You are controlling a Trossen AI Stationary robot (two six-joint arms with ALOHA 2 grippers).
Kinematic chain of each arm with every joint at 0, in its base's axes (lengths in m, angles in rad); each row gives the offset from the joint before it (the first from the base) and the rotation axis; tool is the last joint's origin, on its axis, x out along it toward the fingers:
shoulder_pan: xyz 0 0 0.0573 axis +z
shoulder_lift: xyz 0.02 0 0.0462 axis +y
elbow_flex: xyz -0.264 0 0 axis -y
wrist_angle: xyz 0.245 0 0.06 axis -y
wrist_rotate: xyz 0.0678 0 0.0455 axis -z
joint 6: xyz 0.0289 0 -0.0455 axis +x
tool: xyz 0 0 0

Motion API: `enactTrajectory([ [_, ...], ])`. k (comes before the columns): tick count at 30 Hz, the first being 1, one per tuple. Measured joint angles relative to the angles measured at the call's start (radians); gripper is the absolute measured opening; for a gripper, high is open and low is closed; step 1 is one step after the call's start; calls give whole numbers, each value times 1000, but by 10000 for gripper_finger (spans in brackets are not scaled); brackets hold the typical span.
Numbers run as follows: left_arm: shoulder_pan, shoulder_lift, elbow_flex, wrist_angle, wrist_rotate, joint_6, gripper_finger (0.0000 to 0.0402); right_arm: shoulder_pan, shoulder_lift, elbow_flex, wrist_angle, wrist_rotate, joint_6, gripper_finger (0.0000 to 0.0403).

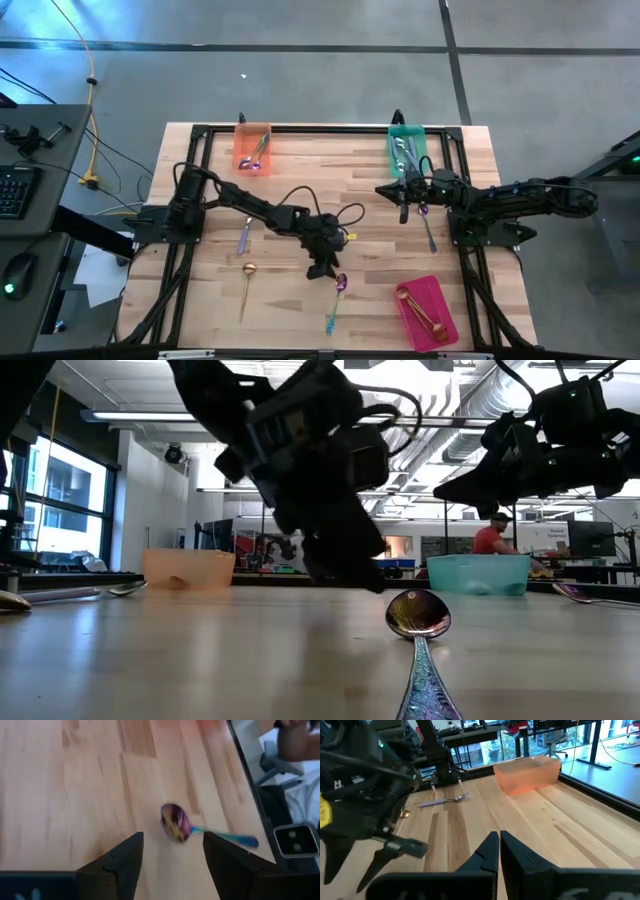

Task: Sort silverware by color (type)
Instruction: Put the blue spoon into the orange bin

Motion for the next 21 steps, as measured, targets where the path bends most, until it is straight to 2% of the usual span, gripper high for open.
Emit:
enactTrajectory([
  [5, -3, 42, 19, 36, 13, -30, 202, 0, 0, 0, -3, 0, -7, 0],
  [10, -14, 95, 20, 149, 35, -87, 202, 0, 0, 0, -18, 0, -19, 0],
  [15, -19, 108, 22, 169, 14, -87, 201, 0, 0, 0, -23, 1, -25, 0],
  [21, -42, 123, 22, 181, -21, -41, 165, 0, 0, 0, -26, 1, -29, 0],
])
